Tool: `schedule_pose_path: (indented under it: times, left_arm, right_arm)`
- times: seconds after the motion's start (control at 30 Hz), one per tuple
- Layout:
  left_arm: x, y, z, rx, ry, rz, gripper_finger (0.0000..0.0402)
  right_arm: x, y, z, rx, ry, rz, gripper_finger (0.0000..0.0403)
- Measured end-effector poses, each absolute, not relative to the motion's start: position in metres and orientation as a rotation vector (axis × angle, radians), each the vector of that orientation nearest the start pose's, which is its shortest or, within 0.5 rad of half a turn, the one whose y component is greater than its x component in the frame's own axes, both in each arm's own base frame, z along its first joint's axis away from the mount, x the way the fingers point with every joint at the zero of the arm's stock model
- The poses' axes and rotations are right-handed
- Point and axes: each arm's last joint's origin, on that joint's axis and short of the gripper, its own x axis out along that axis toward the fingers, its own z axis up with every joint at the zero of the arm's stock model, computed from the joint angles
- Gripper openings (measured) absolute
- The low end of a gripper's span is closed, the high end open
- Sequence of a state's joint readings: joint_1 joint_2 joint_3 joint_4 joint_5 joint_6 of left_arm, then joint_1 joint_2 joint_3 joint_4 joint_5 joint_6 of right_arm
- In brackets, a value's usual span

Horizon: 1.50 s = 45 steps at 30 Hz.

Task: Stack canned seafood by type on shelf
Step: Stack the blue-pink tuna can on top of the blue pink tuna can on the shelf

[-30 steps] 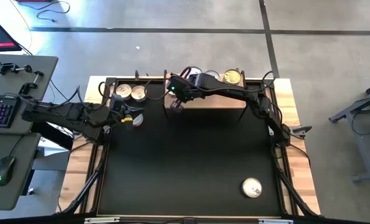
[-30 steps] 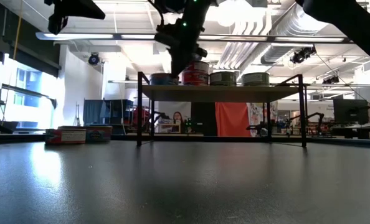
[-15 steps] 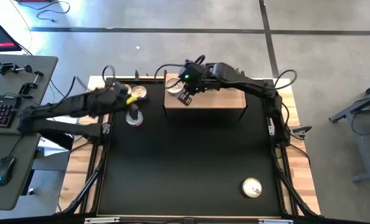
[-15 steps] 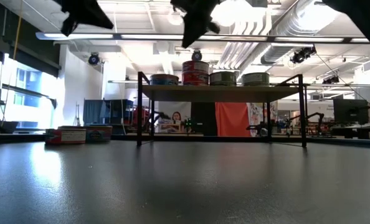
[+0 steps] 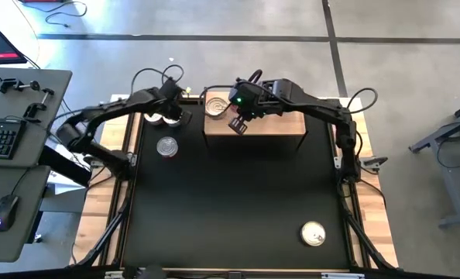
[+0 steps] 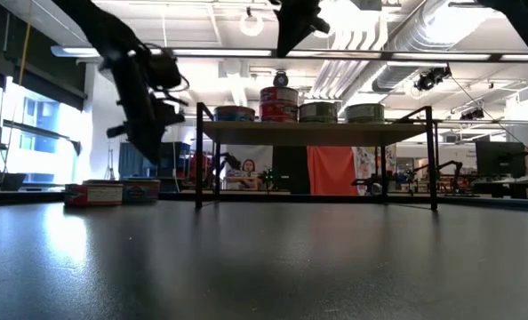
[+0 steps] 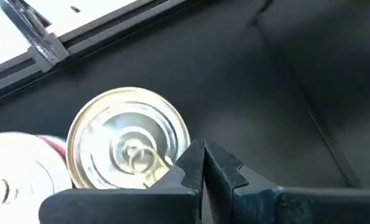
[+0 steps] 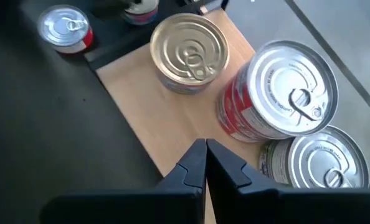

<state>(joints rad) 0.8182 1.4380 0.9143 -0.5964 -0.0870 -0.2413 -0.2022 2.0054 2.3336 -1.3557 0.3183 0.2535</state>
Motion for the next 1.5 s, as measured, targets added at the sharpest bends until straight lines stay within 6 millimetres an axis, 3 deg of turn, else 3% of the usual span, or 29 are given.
schedule_pose_path:
  times: [0.17, 0.33, 0.63, 0.77, 1.1, 1.3, 1.5]
  left_arm:
    - [0.183, 0.209, 0.181, -0.633, 1.115, 1.035, 0.0]
    - [0.185, 0.21, 0.182, -0.579, 1.1, 1.144, 0.0]
    - [0.187, 0.211, 0.17, -0.572, 1.14, 1.129, 0.0]
    - [0.195, 0.202, 0.17, -0.611, 1.141, 1.073, 0.0]
    - [0.237, 0.14, 0.161, -0.533, 1.18, 0.87, 0.0]
    - [0.247, 0.088, 0.155, -0.502, 1.236, 0.782, 0.0]
    - [0.243, 0.042, 0.164, -0.468, 1.29, 0.721, 0.0]
  right_arm:
    - [0.372, -0.076, 0.41, 0.161, 0.948, -0.605, 0.0]
    - [0.362, -0.068, 0.421, 0.156, 0.912, -0.655, 0.0]
    - [0.356, -0.064, 0.427, 0.177, 0.9, -0.662, 0.0]
    - [0.35, -0.058, 0.432, 0.175, 0.888, -0.65, 0.0]
    - [0.343, -0.056, 0.438, 0.184, 0.874, -0.67, 0.0]
    - [0.342, -0.056, 0.438, 0.181, 0.874, -0.668, 0.0]
    - [0.342, -0.056, 0.438, 0.18, 0.875, -0.668, 0.0]
